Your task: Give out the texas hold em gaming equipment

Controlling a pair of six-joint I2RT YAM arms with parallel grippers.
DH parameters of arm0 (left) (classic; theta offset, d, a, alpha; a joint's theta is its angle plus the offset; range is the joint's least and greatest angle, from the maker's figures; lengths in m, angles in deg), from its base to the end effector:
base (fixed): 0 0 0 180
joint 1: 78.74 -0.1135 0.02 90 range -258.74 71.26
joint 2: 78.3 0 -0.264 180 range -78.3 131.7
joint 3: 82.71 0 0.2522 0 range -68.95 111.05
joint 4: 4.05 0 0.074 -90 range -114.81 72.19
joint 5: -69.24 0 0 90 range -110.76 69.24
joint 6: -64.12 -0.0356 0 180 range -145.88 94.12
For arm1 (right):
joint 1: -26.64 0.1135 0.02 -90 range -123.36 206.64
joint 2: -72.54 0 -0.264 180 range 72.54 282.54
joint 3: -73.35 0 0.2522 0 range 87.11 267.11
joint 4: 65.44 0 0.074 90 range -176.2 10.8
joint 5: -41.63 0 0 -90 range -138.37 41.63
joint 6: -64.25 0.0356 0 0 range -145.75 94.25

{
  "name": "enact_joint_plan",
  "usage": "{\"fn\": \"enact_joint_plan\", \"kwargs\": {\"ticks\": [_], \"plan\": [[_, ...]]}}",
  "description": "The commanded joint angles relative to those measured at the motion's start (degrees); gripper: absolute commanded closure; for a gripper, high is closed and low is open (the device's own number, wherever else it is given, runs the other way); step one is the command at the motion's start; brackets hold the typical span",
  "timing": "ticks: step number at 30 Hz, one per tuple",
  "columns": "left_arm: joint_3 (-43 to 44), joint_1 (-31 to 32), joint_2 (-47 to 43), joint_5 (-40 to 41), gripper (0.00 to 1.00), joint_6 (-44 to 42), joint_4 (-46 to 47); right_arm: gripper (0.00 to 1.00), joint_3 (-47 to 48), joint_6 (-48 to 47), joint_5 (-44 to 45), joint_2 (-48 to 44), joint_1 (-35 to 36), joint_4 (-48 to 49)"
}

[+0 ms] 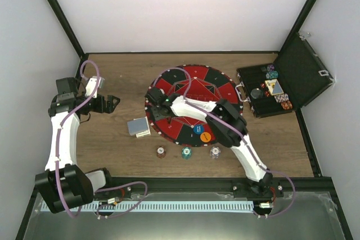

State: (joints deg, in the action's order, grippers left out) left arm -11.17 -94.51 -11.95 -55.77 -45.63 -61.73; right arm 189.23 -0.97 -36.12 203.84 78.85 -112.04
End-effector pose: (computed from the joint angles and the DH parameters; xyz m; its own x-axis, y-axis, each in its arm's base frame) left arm 0.2250 0.0423 0.2963 -0.6801 0.0955 -0.7269 0.3649 0.9041 -0.2226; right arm 0.3052 0.3813 0.1487 -0.7894 -0.3497 -0.5045 -0.4190 0.9076 0.0265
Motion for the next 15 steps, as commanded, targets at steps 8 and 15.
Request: {"fn": "enact_joint_plan", "kwargs": {"ticks": [8, 15], "plan": [[1.63, -0.35, -0.36, -2.10, 0.00, 0.58, 0.49, 0.29, -35.46, 2.69, 0.84, -28.81, -4.69, 1.44], [2.82, -0.31, 0.18, -2.44, 0.00, 0.34, -0.37, 0.21, -45.73, 3.79, 0.58, -35.22, -5.24, 2.60]]}}
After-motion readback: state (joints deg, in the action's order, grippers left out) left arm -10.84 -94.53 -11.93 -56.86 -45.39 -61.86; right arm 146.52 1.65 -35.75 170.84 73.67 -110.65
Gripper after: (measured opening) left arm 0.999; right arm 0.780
